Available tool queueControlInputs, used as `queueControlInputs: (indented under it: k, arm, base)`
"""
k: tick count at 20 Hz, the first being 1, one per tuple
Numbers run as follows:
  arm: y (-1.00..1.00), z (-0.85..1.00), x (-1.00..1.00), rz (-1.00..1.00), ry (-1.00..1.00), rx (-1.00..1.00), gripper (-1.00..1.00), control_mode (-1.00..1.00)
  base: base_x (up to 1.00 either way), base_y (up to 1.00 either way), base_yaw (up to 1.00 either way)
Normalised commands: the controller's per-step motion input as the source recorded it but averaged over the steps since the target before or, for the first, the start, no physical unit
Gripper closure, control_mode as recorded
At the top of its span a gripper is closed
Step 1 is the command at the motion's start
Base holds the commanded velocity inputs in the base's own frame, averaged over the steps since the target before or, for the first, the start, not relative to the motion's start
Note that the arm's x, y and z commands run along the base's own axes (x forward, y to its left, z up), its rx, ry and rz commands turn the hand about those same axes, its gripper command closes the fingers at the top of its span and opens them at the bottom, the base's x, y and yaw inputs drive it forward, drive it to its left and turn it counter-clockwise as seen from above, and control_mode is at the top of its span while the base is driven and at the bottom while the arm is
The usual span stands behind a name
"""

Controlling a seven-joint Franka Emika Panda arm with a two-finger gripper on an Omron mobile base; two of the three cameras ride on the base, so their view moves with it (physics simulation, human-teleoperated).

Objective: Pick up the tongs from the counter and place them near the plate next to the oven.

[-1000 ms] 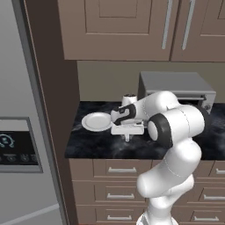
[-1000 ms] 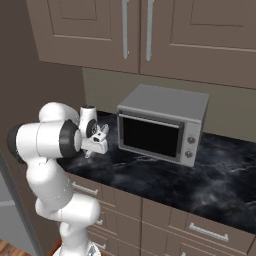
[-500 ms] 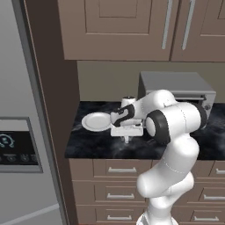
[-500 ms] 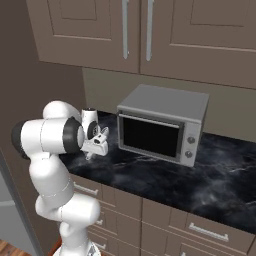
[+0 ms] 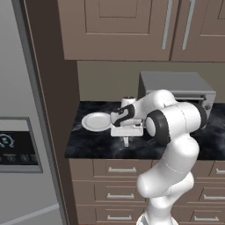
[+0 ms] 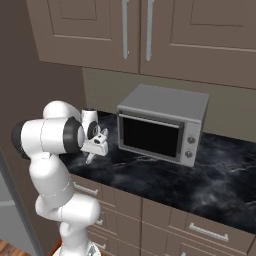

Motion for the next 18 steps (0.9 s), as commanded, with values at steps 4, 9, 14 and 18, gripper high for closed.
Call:
queueControlInputs:
  k: [4, 9, 14, 18]
  arm:
    - [0.0, 0.04, 0.01, 0.0, 0.1, 0.0, -1.0, -1.0]
    - [-0.1, 0.6, -0.05, 0.0, 0.1, 0.02, -1.0, -1.0]
    - [-0.36, 0.84, -0.7, 0.0, 0.05, 0.1, -1.0, -1.0]
    - [-0.58, 0.69, -1.0, 0.0, 0.0, 0.16, -1.0, -1.0]
  base:
    - [0.0, 0.0, 0.0]
    - [0.0, 0.0, 0.0]
    - [0.0, 0.0, 0.0]
    - [0.0, 0.0, 0.0]
